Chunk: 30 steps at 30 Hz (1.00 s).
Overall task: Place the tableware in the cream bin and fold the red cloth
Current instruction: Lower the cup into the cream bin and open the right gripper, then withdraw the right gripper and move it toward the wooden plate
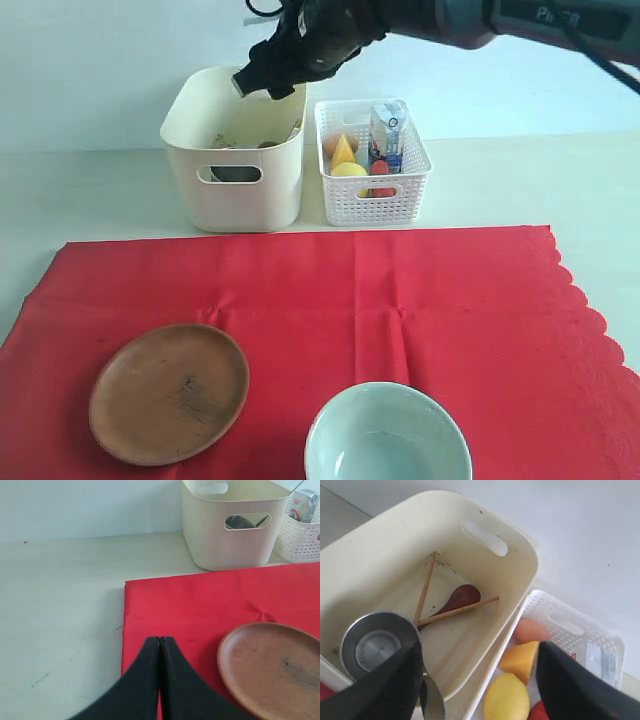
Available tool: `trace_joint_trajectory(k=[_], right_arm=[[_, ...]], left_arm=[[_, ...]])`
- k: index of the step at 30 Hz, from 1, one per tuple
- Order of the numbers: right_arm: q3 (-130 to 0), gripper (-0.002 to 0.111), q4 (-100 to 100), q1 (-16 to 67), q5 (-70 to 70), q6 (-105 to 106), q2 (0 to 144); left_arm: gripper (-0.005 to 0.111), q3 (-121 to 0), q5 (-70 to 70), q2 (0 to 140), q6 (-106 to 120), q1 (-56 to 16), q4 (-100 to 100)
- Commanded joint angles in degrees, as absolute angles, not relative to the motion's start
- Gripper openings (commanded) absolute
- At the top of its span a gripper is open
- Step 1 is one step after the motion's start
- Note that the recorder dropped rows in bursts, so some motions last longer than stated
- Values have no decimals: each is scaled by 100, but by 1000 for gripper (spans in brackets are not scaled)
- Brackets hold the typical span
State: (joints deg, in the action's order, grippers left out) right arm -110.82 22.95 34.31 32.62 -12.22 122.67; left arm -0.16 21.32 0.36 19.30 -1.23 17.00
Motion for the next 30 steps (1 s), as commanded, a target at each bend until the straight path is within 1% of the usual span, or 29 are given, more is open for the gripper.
trace_joint_trajectory(k=[1, 5, 9, 16, 19, 20, 30], right_arm=[[-11121, 63, 1915, 3398, 3835, -1137, 11923], [-11121, 63, 836, 3398, 4434, -292, 11619], [-11121, 59, -1085, 3398, 5078, 1011, 11399], [-11121, 59, -2386, 3398, 5354, 1729, 11289], [-11121, 59, -3893, 3398, 5561, 2748, 11289], [-11121, 59, -4101, 3398, 5632, 2917, 11289], [-11121, 59, -3971, 3398, 5820, 3095, 11289]], left_arm=[[0, 0, 2110, 0, 1920, -107, 1714], [0, 0, 2110, 0, 1920, -107, 1714], [0, 0, 2110, 0, 1920, -107, 1714], [0, 0, 2110, 0, 1920, -107, 1714], [0, 0, 2110, 0, 1920, -107, 1714], [0, 0, 2110, 0, 1920, -107, 1714], [0, 0, 2110, 0, 1920, -107, 1714]])
